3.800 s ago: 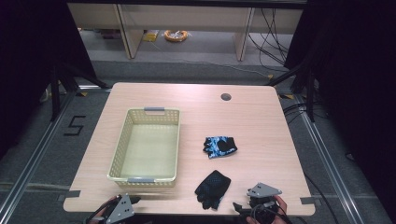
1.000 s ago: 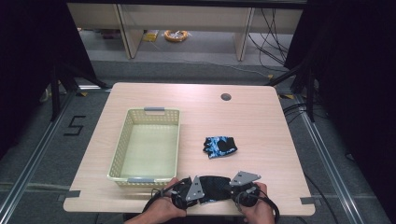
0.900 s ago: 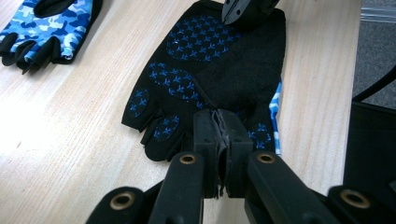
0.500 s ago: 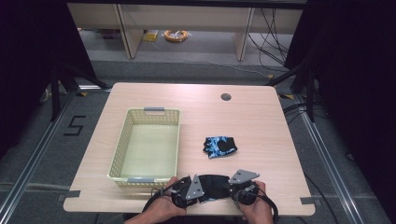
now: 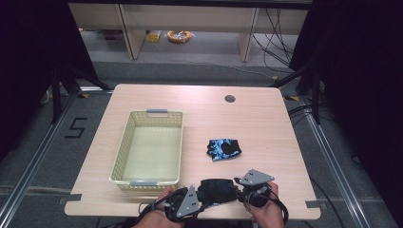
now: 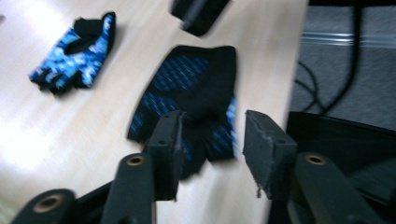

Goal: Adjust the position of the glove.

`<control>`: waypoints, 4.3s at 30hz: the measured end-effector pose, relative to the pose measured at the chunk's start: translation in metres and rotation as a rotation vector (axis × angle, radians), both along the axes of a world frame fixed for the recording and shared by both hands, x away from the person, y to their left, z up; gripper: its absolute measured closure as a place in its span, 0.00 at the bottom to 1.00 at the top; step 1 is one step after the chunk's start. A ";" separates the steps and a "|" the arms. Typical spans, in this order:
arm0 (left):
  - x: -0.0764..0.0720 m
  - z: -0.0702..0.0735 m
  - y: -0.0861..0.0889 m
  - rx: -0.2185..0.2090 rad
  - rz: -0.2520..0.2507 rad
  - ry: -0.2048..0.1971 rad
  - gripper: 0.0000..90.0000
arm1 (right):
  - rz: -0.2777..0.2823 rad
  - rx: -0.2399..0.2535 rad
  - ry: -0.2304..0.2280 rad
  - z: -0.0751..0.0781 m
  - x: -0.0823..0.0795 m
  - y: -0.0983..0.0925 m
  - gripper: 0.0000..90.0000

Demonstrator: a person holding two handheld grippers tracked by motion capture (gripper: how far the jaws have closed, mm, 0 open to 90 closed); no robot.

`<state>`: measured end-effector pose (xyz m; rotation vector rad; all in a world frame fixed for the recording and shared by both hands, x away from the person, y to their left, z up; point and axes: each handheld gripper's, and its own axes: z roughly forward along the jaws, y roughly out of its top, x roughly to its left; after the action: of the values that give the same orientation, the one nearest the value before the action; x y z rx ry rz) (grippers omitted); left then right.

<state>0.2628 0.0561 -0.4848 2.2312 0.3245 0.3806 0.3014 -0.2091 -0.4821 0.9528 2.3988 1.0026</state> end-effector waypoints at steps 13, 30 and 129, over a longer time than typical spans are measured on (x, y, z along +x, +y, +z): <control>-0.003 -0.016 0.048 -0.062 0.117 0.147 0.38 | 0.009 -0.041 -0.054 0.008 0.046 -0.004 0.65; -0.005 -0.018 0.085 -0.091 0.162 0.190 0.32 | 0.035 -0.100 -0.018 0.006 0.105 0.010 0.65; -0.009 -0.025 0.080 -0.039 0.158 0.228 0.26 | 0.423 -0.022 0.029 0.004 -0.007 0.023 0.96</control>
<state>0.2538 0.1357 -0.5101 2.2200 0.6262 0.2003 0.2941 -0.1864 -0.4780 0.4589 2.6920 1.1032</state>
